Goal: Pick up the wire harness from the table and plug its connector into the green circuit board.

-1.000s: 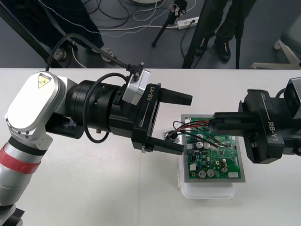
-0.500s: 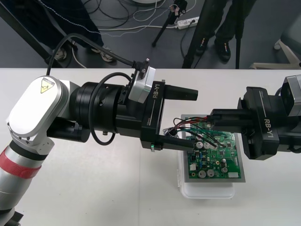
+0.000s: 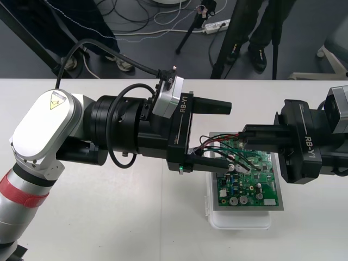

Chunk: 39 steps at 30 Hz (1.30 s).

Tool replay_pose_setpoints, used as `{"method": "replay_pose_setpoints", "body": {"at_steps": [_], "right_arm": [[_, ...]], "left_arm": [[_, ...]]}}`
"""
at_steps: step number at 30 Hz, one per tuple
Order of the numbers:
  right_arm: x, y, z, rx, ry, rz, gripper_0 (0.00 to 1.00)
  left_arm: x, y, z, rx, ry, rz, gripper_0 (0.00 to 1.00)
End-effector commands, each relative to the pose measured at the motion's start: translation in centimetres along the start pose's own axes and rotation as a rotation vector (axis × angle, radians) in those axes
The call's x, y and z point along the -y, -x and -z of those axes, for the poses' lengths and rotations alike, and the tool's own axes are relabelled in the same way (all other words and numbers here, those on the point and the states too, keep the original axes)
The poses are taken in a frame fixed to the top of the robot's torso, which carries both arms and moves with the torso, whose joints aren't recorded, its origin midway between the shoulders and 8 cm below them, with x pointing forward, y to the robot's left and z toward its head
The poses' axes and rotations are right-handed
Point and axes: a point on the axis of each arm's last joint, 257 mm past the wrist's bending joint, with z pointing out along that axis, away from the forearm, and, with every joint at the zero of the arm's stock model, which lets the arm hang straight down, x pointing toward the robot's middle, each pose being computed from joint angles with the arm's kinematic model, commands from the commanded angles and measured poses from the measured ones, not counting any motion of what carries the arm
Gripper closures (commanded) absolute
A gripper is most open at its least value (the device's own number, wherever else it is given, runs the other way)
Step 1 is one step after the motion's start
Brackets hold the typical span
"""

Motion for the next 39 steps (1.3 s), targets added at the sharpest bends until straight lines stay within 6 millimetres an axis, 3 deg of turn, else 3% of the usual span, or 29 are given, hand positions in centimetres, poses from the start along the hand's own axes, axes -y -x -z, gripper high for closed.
{"method": "replay_pose_setpoints", "body": {"at_steps": [1, 3, 9, 12, 14, 27, 39], "right_arm": [[0.3, 1.2, -0.6, 0.022, 0.002, -0.007, 1.0], [0.3, 1.3, -0.7, 0.027, 0.002, -0.005, 1.0], [0.4, 1.5, -0.9, 0.043, -0.003, -0.008, 1.0], [0.4, 1.5, -0.9, 0.043, -0.002, -0.008, 1.0], [0.3, 1.6, -0.9, 0.043, -0.002, -0.005, 1.0], [0.3, 1.5, -0.9, 0.043, -0.001, -0.003, 1.0], [0.3, 1.6, -1.0, 0.048, -0.002, -0.002, 1.0]], "left_arm": [[0.4, 0.4, -0.5, -0.005, 0.003, 0.011, 0.0], [0.5, 0.6, -0.7, -0.001, -0.001, 0.007, 0.01], [0.5, 0.9, -1.0, 0.007, -0.006, -0.006, 0.25], [0.5, 0.9, -1.0, 0.009, -0.007, -0.012, 0.41], [0.6, 1.0, -1.1, 0.012, -0.007, -0.015, 0.46], [0.6, 1.8, -1.4, 0.039, -0.013, -0.023, 0.54], [0.5, 2.4, -1.5, 0.054, -0.012, -0.022, 0.55]]}}
